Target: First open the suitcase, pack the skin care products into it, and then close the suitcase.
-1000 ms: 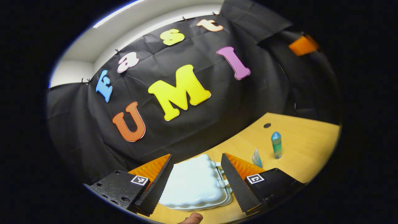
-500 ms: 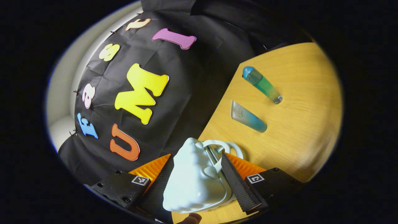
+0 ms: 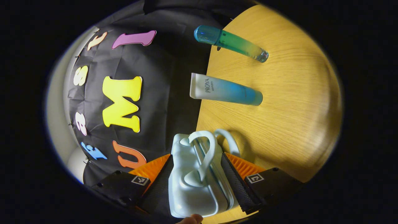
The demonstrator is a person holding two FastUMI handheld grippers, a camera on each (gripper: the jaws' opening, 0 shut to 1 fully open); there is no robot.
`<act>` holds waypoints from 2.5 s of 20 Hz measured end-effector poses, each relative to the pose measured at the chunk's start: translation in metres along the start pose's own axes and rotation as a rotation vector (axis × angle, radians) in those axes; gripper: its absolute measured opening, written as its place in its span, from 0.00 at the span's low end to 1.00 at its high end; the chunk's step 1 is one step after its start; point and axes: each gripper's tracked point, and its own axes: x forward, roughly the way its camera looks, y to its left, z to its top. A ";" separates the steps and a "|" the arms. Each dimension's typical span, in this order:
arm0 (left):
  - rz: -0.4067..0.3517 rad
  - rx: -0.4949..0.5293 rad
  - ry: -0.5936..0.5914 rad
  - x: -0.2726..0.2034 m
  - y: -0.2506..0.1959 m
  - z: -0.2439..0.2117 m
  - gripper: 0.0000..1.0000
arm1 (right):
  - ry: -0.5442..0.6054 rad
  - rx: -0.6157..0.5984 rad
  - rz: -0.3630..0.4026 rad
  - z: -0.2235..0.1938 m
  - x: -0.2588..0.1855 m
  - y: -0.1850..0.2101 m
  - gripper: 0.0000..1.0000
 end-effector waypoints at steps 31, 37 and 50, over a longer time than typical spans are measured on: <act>-0.129 -0.764 -0.170 -0.042 0.184 -0.126 0.02 | 0.071 0.035 -0.072 0.017 -0.026 0.177 0.80; -0.166 -1.076 -0.160 -0.026 0.228 -0.227 0.03 | 0.053 -0.010 -0.042 0.032 -0.025 0.248 0.80; -0.161 -1.518 0.025 0.055 0.161 -0.435 0.03 | 0.124 -0.069 -0.050 0.029 -0.032 0.323 0.80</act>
